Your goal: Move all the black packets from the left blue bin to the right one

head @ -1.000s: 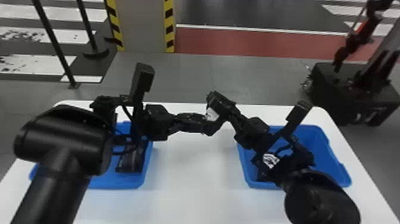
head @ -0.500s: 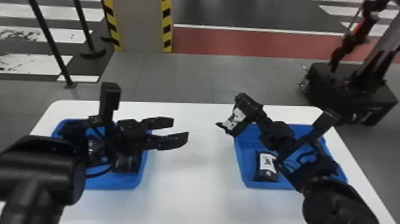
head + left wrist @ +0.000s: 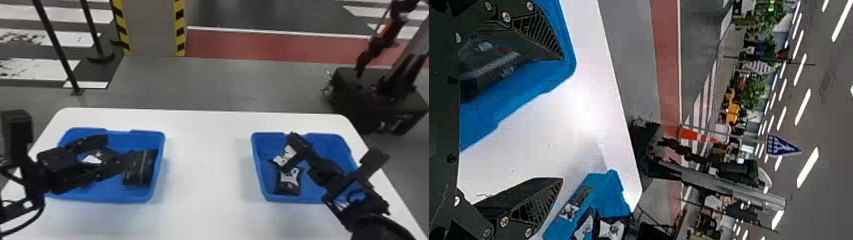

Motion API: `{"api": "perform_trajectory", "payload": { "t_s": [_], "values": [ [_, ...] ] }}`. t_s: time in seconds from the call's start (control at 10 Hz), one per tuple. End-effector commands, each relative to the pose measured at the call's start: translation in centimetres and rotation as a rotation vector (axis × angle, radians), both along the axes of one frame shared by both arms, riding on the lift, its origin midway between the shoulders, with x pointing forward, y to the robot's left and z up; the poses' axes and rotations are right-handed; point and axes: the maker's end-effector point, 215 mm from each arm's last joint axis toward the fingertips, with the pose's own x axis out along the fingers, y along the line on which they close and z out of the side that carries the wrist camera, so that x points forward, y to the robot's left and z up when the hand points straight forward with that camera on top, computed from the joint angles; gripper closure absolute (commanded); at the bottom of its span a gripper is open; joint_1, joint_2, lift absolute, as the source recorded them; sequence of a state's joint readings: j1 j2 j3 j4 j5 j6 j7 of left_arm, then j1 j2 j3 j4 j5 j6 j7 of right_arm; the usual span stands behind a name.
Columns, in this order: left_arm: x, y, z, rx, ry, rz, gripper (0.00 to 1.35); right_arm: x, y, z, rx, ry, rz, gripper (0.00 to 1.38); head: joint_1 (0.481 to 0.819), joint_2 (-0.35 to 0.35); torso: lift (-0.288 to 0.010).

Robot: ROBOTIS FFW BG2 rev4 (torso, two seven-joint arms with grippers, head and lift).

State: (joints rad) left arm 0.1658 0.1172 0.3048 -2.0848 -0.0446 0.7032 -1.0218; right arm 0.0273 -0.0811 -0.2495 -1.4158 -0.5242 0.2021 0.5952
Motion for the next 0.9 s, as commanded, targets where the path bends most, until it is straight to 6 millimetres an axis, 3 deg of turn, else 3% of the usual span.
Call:
{"api": "perform_trajectory", "payload": {
  "t_s": [0.0, 0.1, 0.2, 0.3, 0.5, 0.6, 0.8],
  "values": [
    [-1.0, 3.7, 0.7, 0.039, -0.009, 0.069, 0.18, -0.8, -1.3, -3.6, -0.003, 0.079, -0.032, 1.27, 0.695, -0.041, -0.110],
    [-1.3, 5.3, 1.4, 0.064, -0.023, 0.100, 0.18, -1.1, -2.2, -4.9, -0.014, 0.112, -0.064, 1.01, 0.695, -0.026, -0.110],
    [-1.3, 7.2, 1.8, 0.097, -0.031, 0.139, 0.18, -1.4, -3.0, -4.4, -0.042, 0.105, -0.088, 0.41, 0.695, -0.015, -0.110],
    [-1.1, 9.2, 2.0, 0.135, -0.036, 0.183, 0.18, -2.0, -3.3, -1.9, -0.107, 0.053, -0.098, 0.02, 0.695, -0.010, -0.110],
    [-1.4, 12.4, 0.7, 0.203, 0.000, 0.252, 0.18, -3.9, -2.9, 6.0, -0.256, -0.169, -0.144, 0.20, 0.695, 0.034, -0.110],
    [-1.4, 13.2, -0.6, 0.219, 0.023, 0.262, 0.18, -4.9, -2.7, 7.9, -0.283, -0.233, -0.167, 0.28, 0.695, 0.048, -0.110],
    [-0.7, 15.0, -4.0, 0.251, 0.073, 0.282, 0.18, -6.6, -0.8, 9.3, -0.306, -0.275, -0.152, 0.30, 0.695, 0.084, -0.110]
  ]
}}
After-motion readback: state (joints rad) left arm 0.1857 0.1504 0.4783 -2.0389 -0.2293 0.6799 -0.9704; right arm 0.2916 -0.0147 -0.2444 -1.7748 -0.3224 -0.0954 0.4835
